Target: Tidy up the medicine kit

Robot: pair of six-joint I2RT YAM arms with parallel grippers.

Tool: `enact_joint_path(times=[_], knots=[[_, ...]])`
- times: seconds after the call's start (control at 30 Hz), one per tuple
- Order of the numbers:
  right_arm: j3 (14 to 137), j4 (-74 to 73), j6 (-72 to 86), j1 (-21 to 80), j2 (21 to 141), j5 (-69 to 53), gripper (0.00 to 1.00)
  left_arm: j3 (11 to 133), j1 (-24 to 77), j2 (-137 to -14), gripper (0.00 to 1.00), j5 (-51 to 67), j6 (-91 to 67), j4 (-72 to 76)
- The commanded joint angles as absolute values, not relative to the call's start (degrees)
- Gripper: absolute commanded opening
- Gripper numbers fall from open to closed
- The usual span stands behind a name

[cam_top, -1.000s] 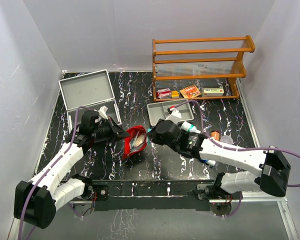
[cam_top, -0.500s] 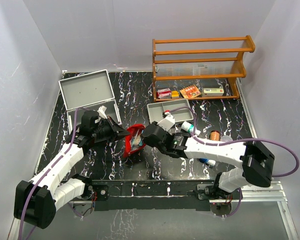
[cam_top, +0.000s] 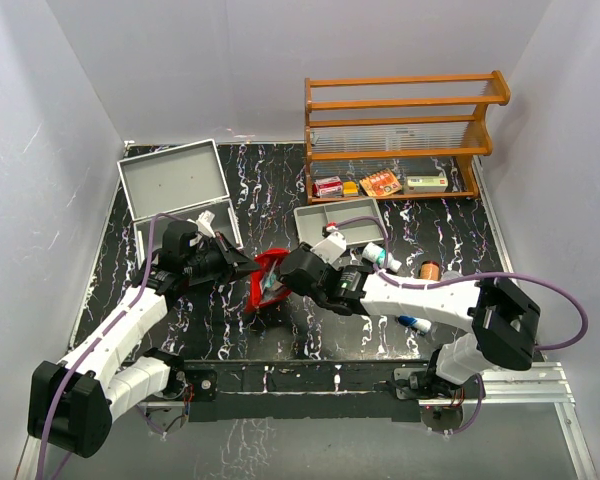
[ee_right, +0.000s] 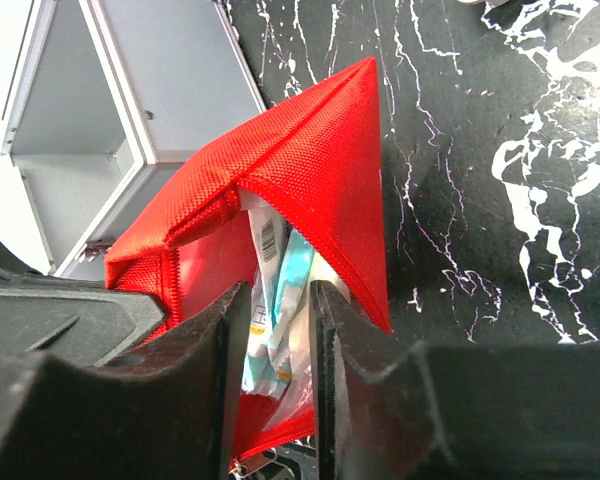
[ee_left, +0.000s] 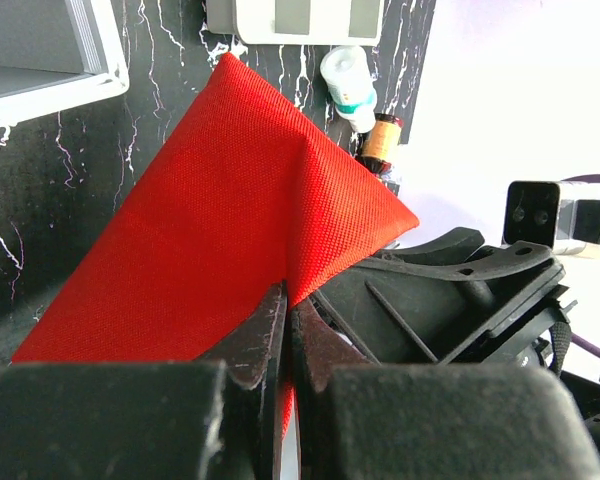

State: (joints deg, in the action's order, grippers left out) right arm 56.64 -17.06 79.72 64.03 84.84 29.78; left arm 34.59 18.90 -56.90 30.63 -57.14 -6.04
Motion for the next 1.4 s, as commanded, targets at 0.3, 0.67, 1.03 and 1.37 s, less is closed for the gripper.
enact_joint_path(times=[0.3, 0.67, 1.03, 1.37], knots=[[56.8, -12.7, 71.6, 63.8, 77.8, 32.2, 0.33, 35.3, 19.1, -56.2, 0.0, 31.2, -52.3, -8.6], [51.1, -29.9, 59.8, 52.9, 68.1, 33.2, 0.47, 39.4, 19.1, -57.6, 0.0, 31.4, -41.5, -17.7], [40.7, -35.8, 49.2, 33.8, 61.8, 24.9, 0.72, 39.1, 19.1, -56.8, 0.0, 31.7, -41.0, -18.3], [39.0, -37.4, 42.3, 24.5, 65.5, 21.6, 0.83, 38.4, 19.1, -55.3, 0.0, 32.5, -41.7, -18.2]])
